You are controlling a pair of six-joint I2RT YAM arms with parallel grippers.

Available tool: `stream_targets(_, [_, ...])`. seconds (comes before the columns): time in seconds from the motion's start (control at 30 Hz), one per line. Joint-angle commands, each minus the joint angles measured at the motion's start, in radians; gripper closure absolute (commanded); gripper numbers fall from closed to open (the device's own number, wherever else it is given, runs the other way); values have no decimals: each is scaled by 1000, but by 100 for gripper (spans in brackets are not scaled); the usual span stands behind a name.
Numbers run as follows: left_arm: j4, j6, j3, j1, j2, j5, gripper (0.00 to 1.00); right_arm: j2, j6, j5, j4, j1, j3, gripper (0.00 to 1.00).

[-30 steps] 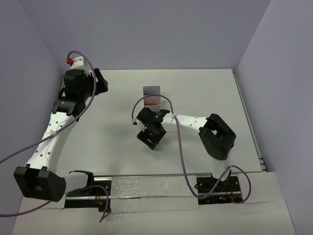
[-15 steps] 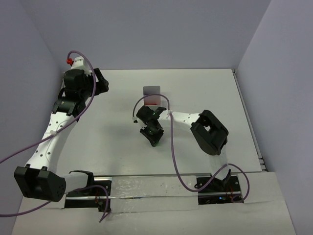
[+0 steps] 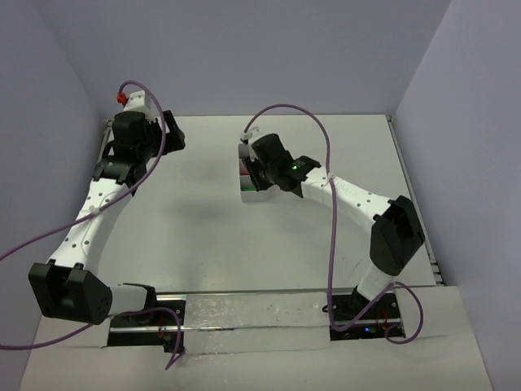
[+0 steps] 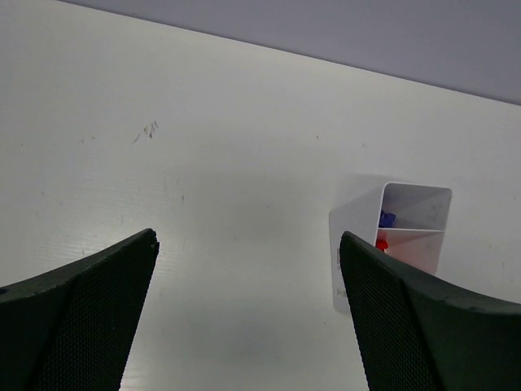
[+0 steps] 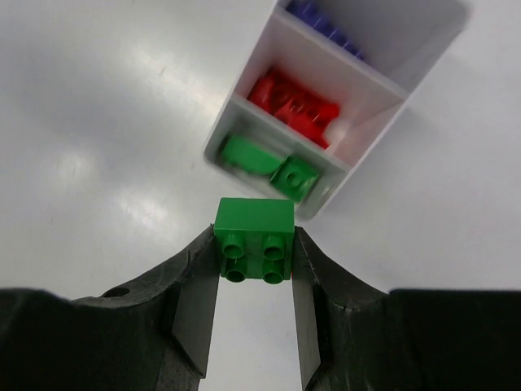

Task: Sort the legos into containers by color

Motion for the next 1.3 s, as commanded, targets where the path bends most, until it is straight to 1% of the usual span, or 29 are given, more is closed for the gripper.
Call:
stream_targets(0.0, [49, 30, 76, 5, 32, 27, 1, 36, 50, 118, 107, -17, 34, 100])
stream_targets(0.23, [51, -17, 96, 11, 44, 51, 1, 100, 92, 101, 119, -41, 43, 100])
stream_targets(0.47, [55, -47, 93, 27, 57, 62, 1, 134, 89, 95, 132, -43, 51, 100])
stream_targets(0.57, [54, -46, 92, 30, 60, 70, 1, 151, 87, 92, 131, -44, 62, 96])
stream_targets(0.63, [53, -50, 92, 30, 61, 71, 1, 167, 86, 92, 126, -43, 74, 90])
stream_targets(0.7, [55, -49, 91, 31, 61, 68, 1, 178, 86, 93, 121, -44, 83, 81])
stream_targets(0.73, [56, -50, 91, 31, 61, 67, 1, 181, 86, 94, 121, -44, 86, 80])
stream_targets(0.77, [56, -51, 92, 33, 63, 70, 1, 184, 87, 96, 122, -44, 89, 75])
stream_targets(0.83, [54, -50, 92, 34, 64, 72, 1, 186, 86, 98, 124, -43, 91, 69])
stream_targets(1.0, [52, -44, 91, 34, 66, 72, 1, 182, 85, 92, 113, -43, 93, 49])
stream_targets(1.03, [50, -43, 91, 34, 66, 71, 1, 175, 83, 89, 115, -43, 90, 47])
stream_targets(1.07, [49, -43, 91, 34, 67, 69, 1, 168, 81, 87, 119, -43, 84, 43])
stream_targets(1.13, [48, -40, 90, 34, 66, 60, 1, 158, 80, 91, 119, -41, 79, 27])
stream_targets(1.27, [45, -37, 91, 35, 65, 49, 1, 144, 74, 91, 112, -40, 77, 22])
